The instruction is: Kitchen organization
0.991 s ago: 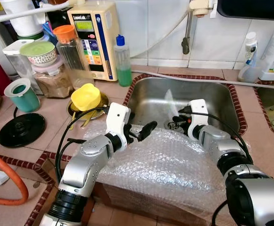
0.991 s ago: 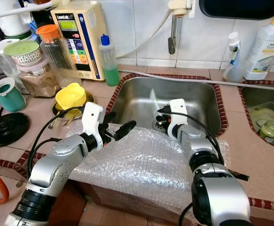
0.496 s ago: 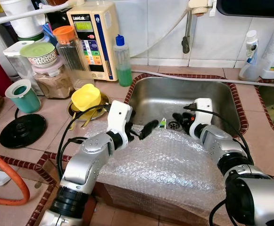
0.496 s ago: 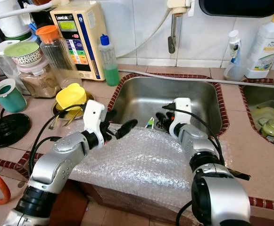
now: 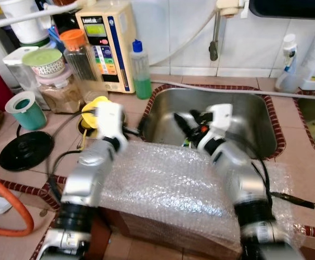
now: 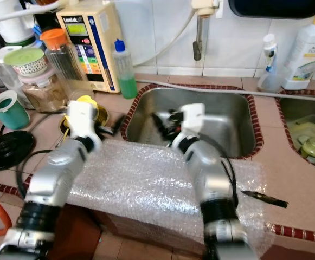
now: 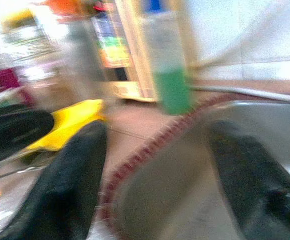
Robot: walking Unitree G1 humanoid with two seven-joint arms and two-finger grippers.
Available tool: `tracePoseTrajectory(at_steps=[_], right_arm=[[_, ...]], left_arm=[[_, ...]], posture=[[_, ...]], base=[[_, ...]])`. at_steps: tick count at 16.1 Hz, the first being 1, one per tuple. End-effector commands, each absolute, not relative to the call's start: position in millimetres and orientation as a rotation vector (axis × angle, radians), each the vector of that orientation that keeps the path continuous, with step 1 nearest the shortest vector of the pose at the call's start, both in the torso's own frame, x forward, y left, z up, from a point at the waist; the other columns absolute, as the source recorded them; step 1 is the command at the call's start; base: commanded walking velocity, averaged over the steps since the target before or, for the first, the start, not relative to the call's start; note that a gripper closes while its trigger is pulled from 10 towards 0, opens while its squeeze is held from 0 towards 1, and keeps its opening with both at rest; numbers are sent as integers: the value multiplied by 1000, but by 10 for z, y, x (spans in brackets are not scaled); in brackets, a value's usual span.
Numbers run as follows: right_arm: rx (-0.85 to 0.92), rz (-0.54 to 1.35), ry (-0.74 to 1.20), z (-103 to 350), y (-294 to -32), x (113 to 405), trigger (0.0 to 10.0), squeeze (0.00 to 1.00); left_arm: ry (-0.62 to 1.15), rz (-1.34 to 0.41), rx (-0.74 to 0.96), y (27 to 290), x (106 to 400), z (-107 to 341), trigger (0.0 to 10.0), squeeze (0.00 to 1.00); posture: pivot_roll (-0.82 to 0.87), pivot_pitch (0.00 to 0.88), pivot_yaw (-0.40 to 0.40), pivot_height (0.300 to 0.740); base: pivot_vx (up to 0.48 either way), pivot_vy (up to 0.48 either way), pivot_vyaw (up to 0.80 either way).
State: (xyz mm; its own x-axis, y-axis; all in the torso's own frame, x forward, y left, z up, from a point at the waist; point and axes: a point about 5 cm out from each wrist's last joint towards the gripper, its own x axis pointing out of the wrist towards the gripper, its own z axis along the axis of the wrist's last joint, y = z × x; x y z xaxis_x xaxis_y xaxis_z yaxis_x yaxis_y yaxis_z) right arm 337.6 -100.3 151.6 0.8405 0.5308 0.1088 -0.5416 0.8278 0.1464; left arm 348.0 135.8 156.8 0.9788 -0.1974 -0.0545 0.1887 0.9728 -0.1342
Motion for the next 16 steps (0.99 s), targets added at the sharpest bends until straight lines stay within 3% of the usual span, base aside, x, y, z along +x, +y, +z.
tracePoseTrajectory(at_steps=[1, 5, 9, 10, 11, 12, 13, 14, 15, 16], right_arm=[[146, 620, -106, 1634, -892, 3322, 10000, 1000], [124, 737, -114, 1676, -763, 2954, 10000, 1000], [107, 729, -104, 1685, -804, 2836, 10000, 1000], [106, 730, -108, 1696, -804, 2818, 10000, 651], [108, 732, -108, 1700, -804, 2805, 10000, 588], [109, 733, -105, 1704, -805, 2792, 10000, 588], [114, 744, -94, 1710, -798, 2753, 10000, 0], [114, 748, -93, 1710, -796, 2747, 10000, 0], [128, 779, -96, 1721, -778, 2716, 10000, 0], [134, 803, -100, 1732, -761, 2689, 10000, 0]], left_arm=[[47, -114, -143, 1495, 3531, 1622, 10000, 1000], [69, 73, -204, 1800, 3666, 1607, 10000, 1000], [109, 178, -345, 1936, 3727, 1554, 10000, 1000], [149, 190, -407, 1926, 3762, 1534, 10000, 1000], [164, 174, -447, 1887, 3797, 1547, 10000, 1000], [168, 172, -456, 1875, 3812, 1551, 10000, 1000], [192, 183, -503, 1866, 3853, 1547, 10000, 824], [200, 192, -517, 1867, 3860, 1541, 10000, 824], [222, 208, -552, 1867, 3877, 1530, 10000, 0], [223, 218, -572, 1869, 3892, 1543, 10000, 0]], posture=[[95, 0, 122, 740], [76, 0, 134, 740], [49, 0, 151, 740], [43, 0, 153, 740], [40, 0, 152, 740], [40, 0, 152, 740], [38, 0, 155, 740], [39, 0, 155, 740], [43, 0, 155, 740], [46, 0, 155, 740]], base=[[0, 0, 0], [0, 0, 0], [0, 0, 0], [0, 0, 0], [0, 0, 0], [0, 0, 0], [0, 0, 0], [0, 0, 0], [0, 0, 0], [0, 0, 0]])
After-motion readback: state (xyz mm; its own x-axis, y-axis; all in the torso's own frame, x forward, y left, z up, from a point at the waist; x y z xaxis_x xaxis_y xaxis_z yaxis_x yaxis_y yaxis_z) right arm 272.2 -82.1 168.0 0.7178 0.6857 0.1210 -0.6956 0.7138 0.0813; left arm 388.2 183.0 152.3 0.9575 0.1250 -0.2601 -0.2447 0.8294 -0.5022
